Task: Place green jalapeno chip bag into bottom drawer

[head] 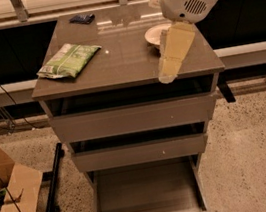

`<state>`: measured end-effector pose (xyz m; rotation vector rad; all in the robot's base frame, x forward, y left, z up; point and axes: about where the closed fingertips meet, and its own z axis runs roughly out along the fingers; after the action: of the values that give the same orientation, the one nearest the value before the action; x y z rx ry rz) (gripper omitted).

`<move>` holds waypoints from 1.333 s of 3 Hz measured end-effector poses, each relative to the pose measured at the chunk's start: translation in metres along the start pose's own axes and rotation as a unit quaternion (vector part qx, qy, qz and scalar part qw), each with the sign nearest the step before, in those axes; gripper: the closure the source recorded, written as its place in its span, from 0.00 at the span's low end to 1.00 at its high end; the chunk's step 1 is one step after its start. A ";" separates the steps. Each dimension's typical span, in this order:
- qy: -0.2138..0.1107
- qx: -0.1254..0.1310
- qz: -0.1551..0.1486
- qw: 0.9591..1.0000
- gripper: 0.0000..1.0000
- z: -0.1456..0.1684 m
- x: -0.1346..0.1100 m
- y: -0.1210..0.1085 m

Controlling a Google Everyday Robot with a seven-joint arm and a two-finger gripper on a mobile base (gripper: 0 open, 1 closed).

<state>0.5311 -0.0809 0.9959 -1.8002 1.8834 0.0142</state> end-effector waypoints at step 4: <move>-0.104 -0.016 0.035 0.994 0.00 0.141 -0.088 -0.087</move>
Offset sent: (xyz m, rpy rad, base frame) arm 0.1165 0.0962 -0.0463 0.1729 -0.0219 -0.0187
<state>0.6602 0.0416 0.9380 -1.6825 1.8056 0.2486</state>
